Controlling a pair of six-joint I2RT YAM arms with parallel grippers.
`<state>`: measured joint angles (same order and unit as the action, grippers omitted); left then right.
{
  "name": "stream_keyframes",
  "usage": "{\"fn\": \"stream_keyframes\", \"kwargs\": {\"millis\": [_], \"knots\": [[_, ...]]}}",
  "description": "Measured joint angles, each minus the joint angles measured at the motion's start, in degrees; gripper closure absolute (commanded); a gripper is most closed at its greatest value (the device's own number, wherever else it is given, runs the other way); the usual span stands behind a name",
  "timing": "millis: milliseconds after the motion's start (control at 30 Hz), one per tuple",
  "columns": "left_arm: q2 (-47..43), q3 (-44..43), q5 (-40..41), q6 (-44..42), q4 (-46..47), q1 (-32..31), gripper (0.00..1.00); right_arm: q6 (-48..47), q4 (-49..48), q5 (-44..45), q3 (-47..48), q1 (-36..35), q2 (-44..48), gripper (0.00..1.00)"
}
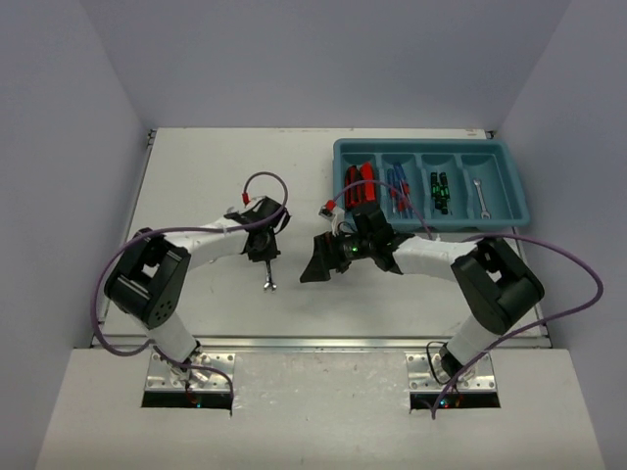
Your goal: Sort the tools into containers
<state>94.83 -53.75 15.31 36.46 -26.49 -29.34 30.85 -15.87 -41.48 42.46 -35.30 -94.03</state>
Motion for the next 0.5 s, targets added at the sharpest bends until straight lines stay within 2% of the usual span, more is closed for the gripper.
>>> {"fn": "stream_keyframes", "kwargs": {"millis": [200, 400, 500], "knots": [[-8.73, 3.38, -0.05, 2.79, 2.29, 0.0, 1.0, 3.56, -9.89, 2.56, -0.02, -6.55, -5.73, 0.01], [-12.31, 4.68, -2.61, 4.49, 4.61, 0.0, 1.0, 6.68, -20.82, 5.15, -0.31, -6.84, -11.06, 0.01], [-14.01, 5.87, -4.6, 5.27, 5.44, -0.04, 1.0, 7.01, -23.27, 6.45, 0.05, -6.83, -13.23, 0.06]]}}
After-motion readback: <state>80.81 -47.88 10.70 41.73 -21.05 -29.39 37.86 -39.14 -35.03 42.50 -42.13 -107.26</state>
